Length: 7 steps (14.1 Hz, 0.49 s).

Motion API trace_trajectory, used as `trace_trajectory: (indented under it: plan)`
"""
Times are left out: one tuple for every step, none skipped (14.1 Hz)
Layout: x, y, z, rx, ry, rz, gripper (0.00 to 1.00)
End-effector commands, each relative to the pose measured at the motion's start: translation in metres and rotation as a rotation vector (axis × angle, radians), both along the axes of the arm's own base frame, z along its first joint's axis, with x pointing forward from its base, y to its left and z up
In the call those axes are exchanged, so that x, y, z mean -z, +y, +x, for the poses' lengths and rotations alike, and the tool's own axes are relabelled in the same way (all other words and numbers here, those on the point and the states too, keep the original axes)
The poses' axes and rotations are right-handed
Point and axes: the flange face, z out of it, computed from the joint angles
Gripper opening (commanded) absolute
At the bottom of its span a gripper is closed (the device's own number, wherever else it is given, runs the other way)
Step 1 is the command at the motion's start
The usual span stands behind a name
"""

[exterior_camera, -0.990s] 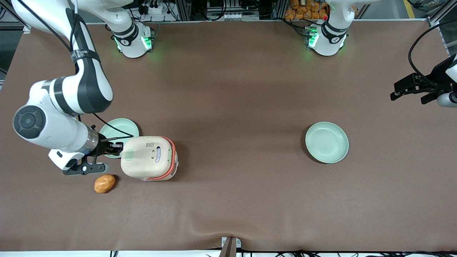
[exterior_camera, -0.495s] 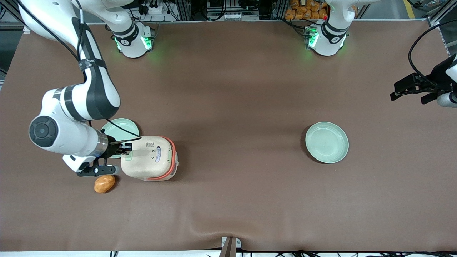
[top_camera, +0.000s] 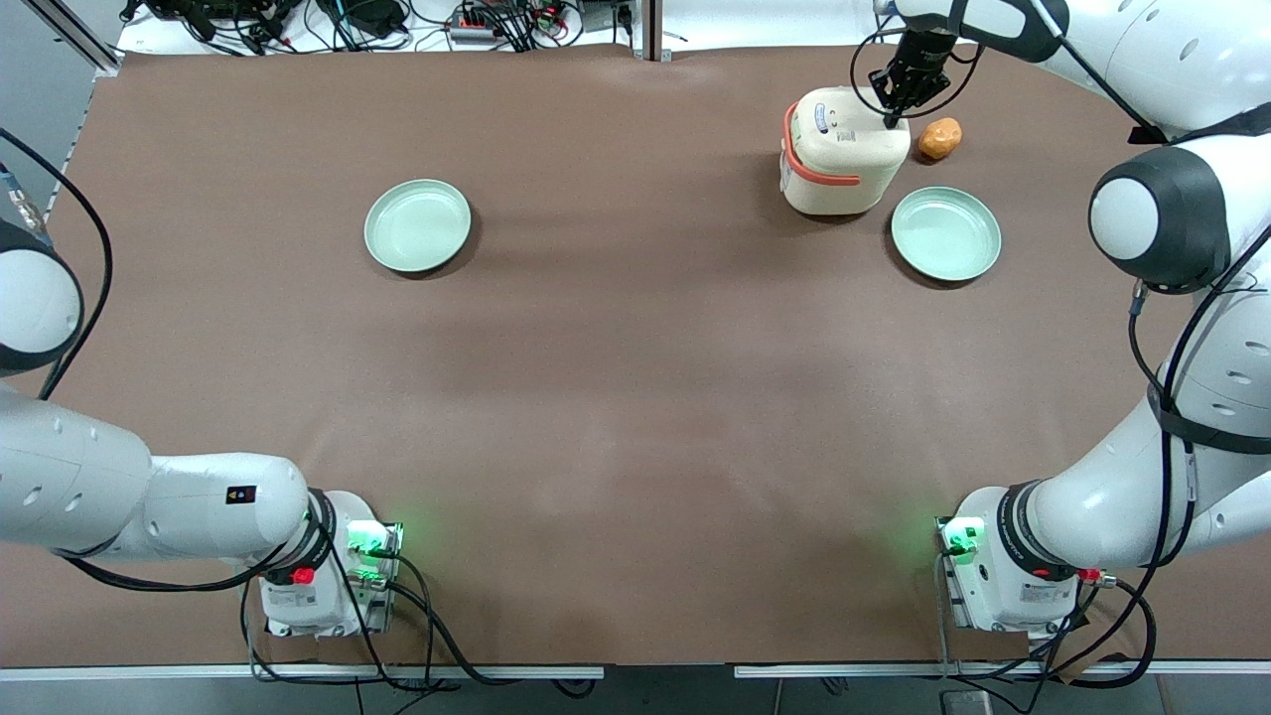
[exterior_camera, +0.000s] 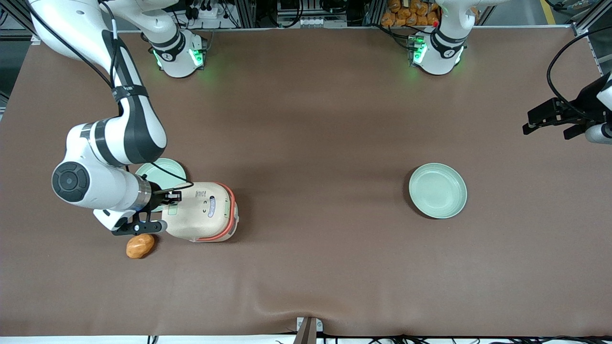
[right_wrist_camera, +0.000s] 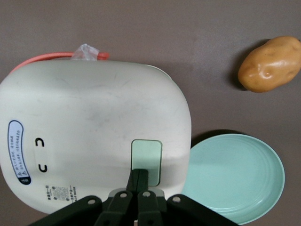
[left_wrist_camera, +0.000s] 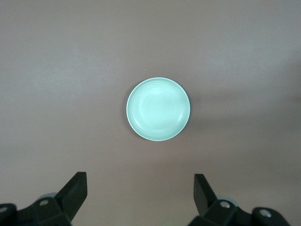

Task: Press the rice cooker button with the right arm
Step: 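Push the closed right gripper fingertips into the rice cooker's lid-release button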

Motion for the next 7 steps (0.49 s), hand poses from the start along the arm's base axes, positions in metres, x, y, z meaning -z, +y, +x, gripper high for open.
trace_trajectory:
  plan:
    - [0.010,-0.004,0.001,0.004,0.008,0.013,0.02]
    - [0.012,-0.005,0.002,0.003,0.006,0.013,0.02]
    - [0.014,-0.007,0.002,0.001,0.005,0.012,0.02]
    - [0.017,-0.012,0.002,0.001,0.007,0.012,0.02]
    - [0.019,-0.013,0.002,0.001,0.006,0.012,0.02]
    - [0.020,-0.014,0.003,0.003,0.006,0.012,0.02]
    - [0.022,-0.014,0.002,0.000,0.008,0.012,0.02]
